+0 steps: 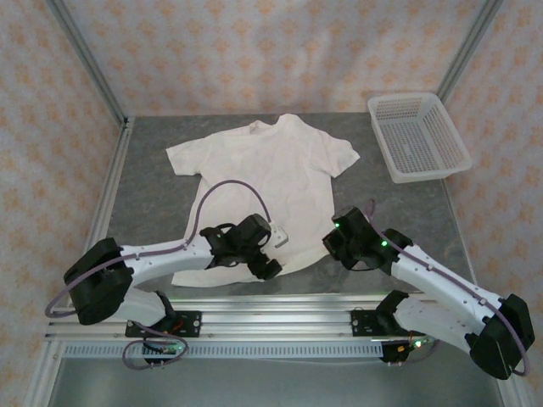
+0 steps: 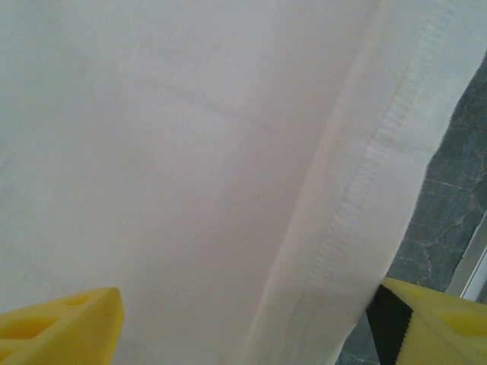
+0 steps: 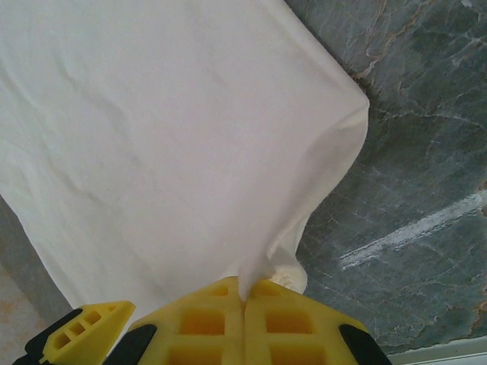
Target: Fold the inside-out t-shirt
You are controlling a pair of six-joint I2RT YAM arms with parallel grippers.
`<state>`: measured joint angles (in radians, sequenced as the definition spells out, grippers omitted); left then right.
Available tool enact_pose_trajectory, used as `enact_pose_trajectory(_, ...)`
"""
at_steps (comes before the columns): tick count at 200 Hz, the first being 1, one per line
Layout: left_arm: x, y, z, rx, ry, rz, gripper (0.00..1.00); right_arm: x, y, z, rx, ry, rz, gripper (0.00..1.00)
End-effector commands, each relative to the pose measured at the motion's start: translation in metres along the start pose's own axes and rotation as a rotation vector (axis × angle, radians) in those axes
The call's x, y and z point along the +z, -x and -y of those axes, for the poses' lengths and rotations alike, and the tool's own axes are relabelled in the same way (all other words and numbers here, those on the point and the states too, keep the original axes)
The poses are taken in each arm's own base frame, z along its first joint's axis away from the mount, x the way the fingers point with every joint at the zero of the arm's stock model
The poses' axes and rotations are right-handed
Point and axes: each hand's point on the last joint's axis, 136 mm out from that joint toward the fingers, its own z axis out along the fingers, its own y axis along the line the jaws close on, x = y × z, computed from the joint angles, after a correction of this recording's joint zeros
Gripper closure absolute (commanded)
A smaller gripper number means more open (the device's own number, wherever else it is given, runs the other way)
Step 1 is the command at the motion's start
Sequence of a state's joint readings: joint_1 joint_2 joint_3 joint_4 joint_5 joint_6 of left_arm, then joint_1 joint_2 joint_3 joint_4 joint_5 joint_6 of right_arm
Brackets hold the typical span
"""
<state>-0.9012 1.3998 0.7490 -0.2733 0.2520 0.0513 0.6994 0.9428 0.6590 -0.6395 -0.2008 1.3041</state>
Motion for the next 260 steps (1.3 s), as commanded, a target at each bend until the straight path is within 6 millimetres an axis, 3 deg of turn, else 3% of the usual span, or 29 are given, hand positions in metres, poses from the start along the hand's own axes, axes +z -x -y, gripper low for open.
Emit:
enact_pose_trajectory(1, 0.010, -0.008, 0.006, 0.008, -0.043, -0.047, 0.17, -0.007, 0.007, -0.005, -0.016, -0.008, 0.036, 1.00)
enact_pose_trajectory(19, 0.019, -0.013, 0.010, 0.002, -0.070, -0.089, 0.18, -0.008, 0.007, -0.006, -0.018, -0.007, 0.036, 1.00)
enact_pose_trajectory(34, 0.023, -0.014, -0.001, -0.015, -0.009, -0.105, 0.20, -0.009, 0.007, -0.005, -0.019, -0.011, 0.038, 1.00)
enact_pose_trajectory(58, 0.022, -0.012, -0.027, -0.048, 0.144, -0.096, 0.37, -0.010, 0.008, -0.005, -0.016, -0.006, 0.044, 1.00)
enact_pose_trajectory(93, 0.014, -0.013, -0.039, -0.071, 0.198, -0.084, 0.63, -0.011, 0.009, 0.000, -0.012, -0.013, 0.049, 1.00)
enact_pose_trajectory(150, 0.017, -0.026, -0.051, -0.133, 0.246, -0.117, 0.62, -0.009, 0.010, 0.004, -0.007, -0.020, 0.054, 1.00)
enact_pose_trajectory(158, 0.020, -0.027, -0.050, -0.138, 0.236, -0.122, 0.71, -0.009, 0.010, 0.006, -0.007, -0.024, 0.057, 1.00)
enact_pose_trajectory(167, 0.020, -0.024, -0.048, -0.141, 0.227, -0.118, 0.99, -0.009, 0.011, 0.008, -0.010, -0.032, 0.063, 1.00)
enact_pose_trajectory(178, 0.016, -0.015, -0.042, -0.144, 0.185, -0.092, 1.00, -0.010, 0.016, 0.014, -0.050, -0.058, 0.090, 1.00)
enact_pose_trajectory(190, 0.005, 0.000, -0.036, -0.161, 0.142, -0.036, 1.00, -0.012, 0.027, 0.032, -0.150, -0.153, 0.145, 0.85)
enact_pose_trajectory(209, -0.016, 0.019, -0.032, -0.211, 0.095, 0.017, 1.00, -0.023, 0.040, 0.047, -0.308, -0.253, 0.212, 0.72)
enact_pose_trajectory(219, -0.024, 0.021, -0.033, -0.227, 0.089, 0.010, 1.00, -0.034, 0.045, 0.039, -0.401, -0.241, 0.257, 0.67)
enact_pose_trajectory(234, -0.031, 0.020, -0.035, -0.235, 0.093, 0.000, 1.00, -0.048, 0.042, 0.010, -0.553, -0.146, 0.323, 0.56)
enact_pose_trajectory(243, -0.034, 0.021, -0.038, -0.249, 0.090, 0.008, 1.00, -0.051, 0.029, -0.014, -0.659, -0.046, 0.337, 0.53)
enact_pose_trajectory(260, -0.038, 0.025, -0.043, -0.299, 0.072, 0.040, 1.00, -0.048, -0.016, -0.057, -0.894, 0.158, 0.356, 0.50)
